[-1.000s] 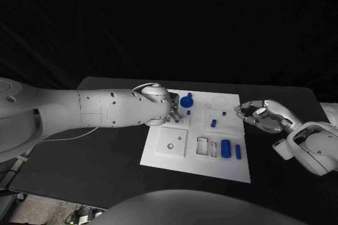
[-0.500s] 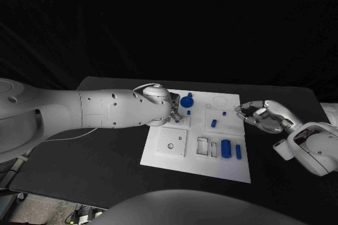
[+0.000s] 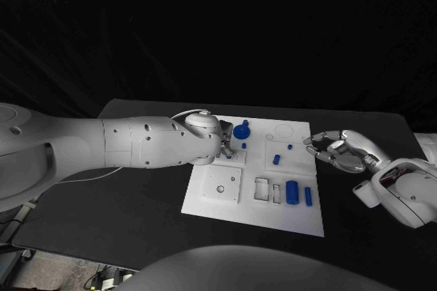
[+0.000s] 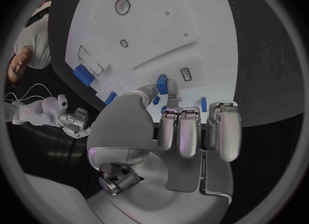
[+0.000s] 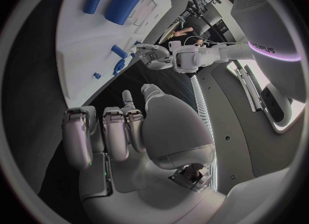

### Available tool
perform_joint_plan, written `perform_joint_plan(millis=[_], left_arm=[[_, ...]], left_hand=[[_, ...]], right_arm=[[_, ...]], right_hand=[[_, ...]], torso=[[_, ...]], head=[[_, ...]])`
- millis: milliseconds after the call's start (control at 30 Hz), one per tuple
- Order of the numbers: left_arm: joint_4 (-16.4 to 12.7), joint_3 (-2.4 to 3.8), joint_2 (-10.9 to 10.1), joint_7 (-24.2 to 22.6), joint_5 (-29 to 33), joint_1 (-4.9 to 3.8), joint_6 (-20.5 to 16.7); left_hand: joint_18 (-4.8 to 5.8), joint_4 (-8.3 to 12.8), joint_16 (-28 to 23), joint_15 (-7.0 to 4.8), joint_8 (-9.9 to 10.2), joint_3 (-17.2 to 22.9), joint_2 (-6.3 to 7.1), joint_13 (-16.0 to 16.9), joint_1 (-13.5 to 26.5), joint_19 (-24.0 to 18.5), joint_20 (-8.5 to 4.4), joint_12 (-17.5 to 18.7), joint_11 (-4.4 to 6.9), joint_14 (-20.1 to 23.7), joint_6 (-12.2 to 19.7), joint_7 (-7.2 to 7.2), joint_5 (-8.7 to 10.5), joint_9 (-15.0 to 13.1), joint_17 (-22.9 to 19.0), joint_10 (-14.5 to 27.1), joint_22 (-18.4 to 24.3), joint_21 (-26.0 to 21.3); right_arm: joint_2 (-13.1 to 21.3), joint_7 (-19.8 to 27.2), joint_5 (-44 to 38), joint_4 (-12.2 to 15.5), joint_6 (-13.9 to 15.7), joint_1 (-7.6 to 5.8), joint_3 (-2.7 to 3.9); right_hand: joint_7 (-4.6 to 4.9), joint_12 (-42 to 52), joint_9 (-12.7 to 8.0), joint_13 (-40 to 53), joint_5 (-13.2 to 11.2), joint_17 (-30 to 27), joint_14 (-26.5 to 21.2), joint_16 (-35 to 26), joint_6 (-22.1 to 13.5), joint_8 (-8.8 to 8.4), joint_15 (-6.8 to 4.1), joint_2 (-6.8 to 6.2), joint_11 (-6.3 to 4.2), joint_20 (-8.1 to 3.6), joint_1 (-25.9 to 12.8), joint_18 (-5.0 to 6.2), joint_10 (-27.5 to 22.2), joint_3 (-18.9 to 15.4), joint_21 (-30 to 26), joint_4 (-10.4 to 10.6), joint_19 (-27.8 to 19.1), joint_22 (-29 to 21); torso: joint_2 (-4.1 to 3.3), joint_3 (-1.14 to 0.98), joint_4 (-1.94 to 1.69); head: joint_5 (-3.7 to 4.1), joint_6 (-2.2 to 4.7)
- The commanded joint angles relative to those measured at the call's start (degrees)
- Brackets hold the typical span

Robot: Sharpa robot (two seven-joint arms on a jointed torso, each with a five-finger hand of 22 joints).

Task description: Assemble the parts on the task board

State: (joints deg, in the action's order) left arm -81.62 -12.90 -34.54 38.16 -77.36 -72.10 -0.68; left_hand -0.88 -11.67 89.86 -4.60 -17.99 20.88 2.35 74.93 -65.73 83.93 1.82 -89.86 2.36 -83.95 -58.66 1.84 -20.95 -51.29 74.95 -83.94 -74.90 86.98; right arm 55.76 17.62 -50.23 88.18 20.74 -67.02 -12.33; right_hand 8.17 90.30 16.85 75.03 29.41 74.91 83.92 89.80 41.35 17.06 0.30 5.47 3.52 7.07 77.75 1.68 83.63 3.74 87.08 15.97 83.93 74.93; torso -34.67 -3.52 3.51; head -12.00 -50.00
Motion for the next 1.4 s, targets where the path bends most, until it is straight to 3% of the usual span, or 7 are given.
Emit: perform_joint_plan(millis=[33, 367, 767, 967, 1100, 1300, 1400], left_arm=[[-0.24, -0.34, 0.12, -0.32, -0.50, 0.66, 3.14], [-0.62, -0.34, -0.04, -0.39, -0.23, 0.81, 3.30], [-0.90, -0.34, -0.09, -0.92, -0.84, 0.88, 1.51], [-0.78, -0.34, -0.05, -1.01, -1.30, 0.88, 1.40], [-0.49, -0.34, 0.04, -0.94, -1.54, 0.88, 1.93], [-0.12, -0.34, 0.23, -0.86, -1.59, 0.89, 2.90], [0.02, -0.34, 0.33, -0.86, -1.53, 0.89, 3.08]], left_hand=[[0.08, -0.42, 0.14, -0.14, 0.49, -0.92, 0.54, 15.07, 1.24, 4.36, -0.10, -0.14, -0.28, -6.05, -0.48, 0.02, 1.91, 0.32, 15.05, -6.06, -13.87, -0.25], [0.04, -0.49, 0.14, -0.05, 1.09, -1.57, 0.59, 15.07, 0.90, 4.30, -0.02, -0.14, -0.37, -6.05, -0.41, 0.04, 2.90, 0.54, 15.05, -6.06, -13.82, -0.44], [0.02, 1.97, 0.14, -0.24, 1.24, -1.07, 0.86, 15.07, -2.65, 4.28, -0.14, -0.14, -0.13, -6.05, -0.63, -0.22, 1.04, 0.23, 15.05, -6.06, -13.79, -0.59], [-0.08, 1.44, 0.14, -0.17, 1.45, -1.45, 0.85, 15.07, -2.12, 4.09, -0.11, -0.14, -0.27, -6.05, -0.46, 0.00, 1.49, 0.26, 15.05, -6.06, -13.65, -1.01], [-0.20, -1.09, 0.14, 0.24, 2.50, -3.21, 0.60, 15.07, 0.48, 3.82, 0.15, -0.14, -0.81, -6.05, 0.89, 0.71, 5.76, 0.55, 15.05, -6.06, -13.46, -1.64], [-0.32, -4.92, 0.14, 1.22, 4.46, -7.35, 0.45, 15.07, 5.35, 3.56, 1.00, -0.14, -1.98, -6.05, 3.19, 2.03, 15.76, 1.32, 15.05, -6.06, -13.30, -2.29], [-0.37, -5.03, 0.14, 1.43, 4.85, -8.80, 0.22, 15.07, 7.19, 3.49, 1.25, -0.14, -2.20, -6.05, 3.38, 2.22, 17.35, 1.58, 15.05, -6.06, -13.26, -2.49]], right_arm=[[0.05, 0.32, -0.18, 0.03, -0.82, 0.07, -0.02], [-0.02, 0.36, -0.18, -0.04, -0.80, 0.12, -0.02], [-0.03, 0.44, -0.08, -0.11, -0.81, 0.16, -0.02], [-0.10, 0.41, -0.04, -0.15, -0.96, 0.16, -0.02], [-0.15, 0.38, -0.03, -0.18, -1.07, 0.17, -0.02], [-0.14, 0.37, -0.03, -0.18, -1.15, 0.17, -0.03], [-0.13, 0.37, -0.03, -0.19, -1.18, 0.17, -0.03]], right_hand=[[-0.06, -0.30, 0.00, 14.97, 0.37, 15.09, 6.08, 0.20, -0.44, -0.06, 0.20, 0.05, -0.17, -0.14, 0.65, -0.59, 6.37, 0.36, -0.20, -0.06, 2.70, 13.64], [-0.07, -0.30, -0.01, 14.97, 0.41, 15.09, 6.08, 0.20, -0.48, -0.08, 0.20, 0.01, -0.18, -0.15, 0.71, -0.59, 6.37, 0.41, -0.21, -0.08, 2.68, 13.63], [-0.08, -0.30, -0.02, 14.97, 0.46, 15.09, 6.08, 0.20, -0.55, -0.10, 0.20, -0.02, -0.19, -0.15, 0.79, -0.57, 6.37, 0.52, -0.26, -0.10, 2.63, 13.61], [-0.08, -0.30, -0.02, 14.97, 0.46, 15.09, 6.08, 0.20, -0.55, -0.10, 0.20, -0.02, -0.19, -0.15, 0.79, -0.57, 6.37, 0.52, -0.26, -0.10, 2.63, 13.61], [-0.08, -0.30, -0.02, 14.97, 0.46, 15.09, 6.08, 0.20, -0.55, -0.10, 0.20, -0.02, -0.19, -0.15, 0.79, -0.57, 6.37, 0.52, -0.26, -0.10, 2.63, 13.61], [-0.08, -0.30, -0.02, 14.97, 0.48, 15.09, 6.08, 0.20, -0.60, -0.12, 0.19, -0.02, -0.19, -0.15, 0.81, -0.58, 6.37, 0.58, -0.24, -0.08, 2.65, 13.62], [-0.08, -0.30, -0.03, 14.97, 0.48, 15.09, 6.08, 0.20, -0.60, -0.12, 0.19, -0.02, -0.19, -0.15, 0.82, -0.58, 6.37, 0.60, -0.24, -0.08, 2.65, 13.62]], torso=[[0.00, -0.01, 0.01], [0.01, -0.02, 0.01], [-0.02, -0.01, 0.00], [-0.03, -0.02, 0.00], [0.00, -0.01, 0.02], [-0.02, -0.01, 0.00], [-0.03, -0.01, 0.04]], head=[[0.03, 0.00], [-0.05, 0.00], [-0.06, 0.00], [-0.06, 0.00], [-0.07, 0.00], [0.05, 0.00], [0.02, 0.00]])
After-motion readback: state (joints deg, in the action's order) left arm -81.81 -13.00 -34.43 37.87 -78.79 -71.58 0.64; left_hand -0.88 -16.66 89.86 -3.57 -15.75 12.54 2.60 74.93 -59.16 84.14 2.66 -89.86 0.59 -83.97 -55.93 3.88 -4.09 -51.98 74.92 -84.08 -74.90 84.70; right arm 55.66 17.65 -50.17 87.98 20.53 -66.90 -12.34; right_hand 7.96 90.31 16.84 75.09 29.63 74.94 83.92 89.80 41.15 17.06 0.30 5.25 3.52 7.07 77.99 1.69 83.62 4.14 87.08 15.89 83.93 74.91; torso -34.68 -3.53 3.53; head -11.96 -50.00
